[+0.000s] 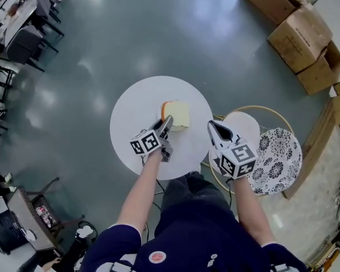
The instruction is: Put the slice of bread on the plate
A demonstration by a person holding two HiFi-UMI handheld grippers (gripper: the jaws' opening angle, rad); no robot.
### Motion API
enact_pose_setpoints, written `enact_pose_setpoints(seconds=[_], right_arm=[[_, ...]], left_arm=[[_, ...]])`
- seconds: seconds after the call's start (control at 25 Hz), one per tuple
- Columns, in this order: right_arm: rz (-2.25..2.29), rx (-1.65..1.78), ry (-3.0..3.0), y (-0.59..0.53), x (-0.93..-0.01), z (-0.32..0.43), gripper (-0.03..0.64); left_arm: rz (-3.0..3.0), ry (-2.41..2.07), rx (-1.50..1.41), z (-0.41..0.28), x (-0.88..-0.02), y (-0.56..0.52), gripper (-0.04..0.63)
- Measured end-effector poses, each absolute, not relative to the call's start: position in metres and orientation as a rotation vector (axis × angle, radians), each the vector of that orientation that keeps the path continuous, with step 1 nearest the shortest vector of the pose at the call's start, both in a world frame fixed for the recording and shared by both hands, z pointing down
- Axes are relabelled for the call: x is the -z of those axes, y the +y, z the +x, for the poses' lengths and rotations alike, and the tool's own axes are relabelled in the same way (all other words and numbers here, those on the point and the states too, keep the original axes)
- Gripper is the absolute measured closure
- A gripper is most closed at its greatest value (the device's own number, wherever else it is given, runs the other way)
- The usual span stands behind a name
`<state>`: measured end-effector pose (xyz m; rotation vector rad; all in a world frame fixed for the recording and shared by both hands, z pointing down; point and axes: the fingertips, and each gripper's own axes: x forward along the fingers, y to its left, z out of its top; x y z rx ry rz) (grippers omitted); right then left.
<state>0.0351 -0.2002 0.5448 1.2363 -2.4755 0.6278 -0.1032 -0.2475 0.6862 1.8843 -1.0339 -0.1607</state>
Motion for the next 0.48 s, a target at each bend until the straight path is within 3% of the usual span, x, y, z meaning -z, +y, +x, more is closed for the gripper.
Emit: enact_pose_setpoints(seconds=[0.48], right_arm=[[1.220,-0.660,-2.484,-0.202,-0.553,0.042,0.612]], left_arm=[[1.871,-1.178,0.017,-0.113,-0.706,-0.247,0.486]])
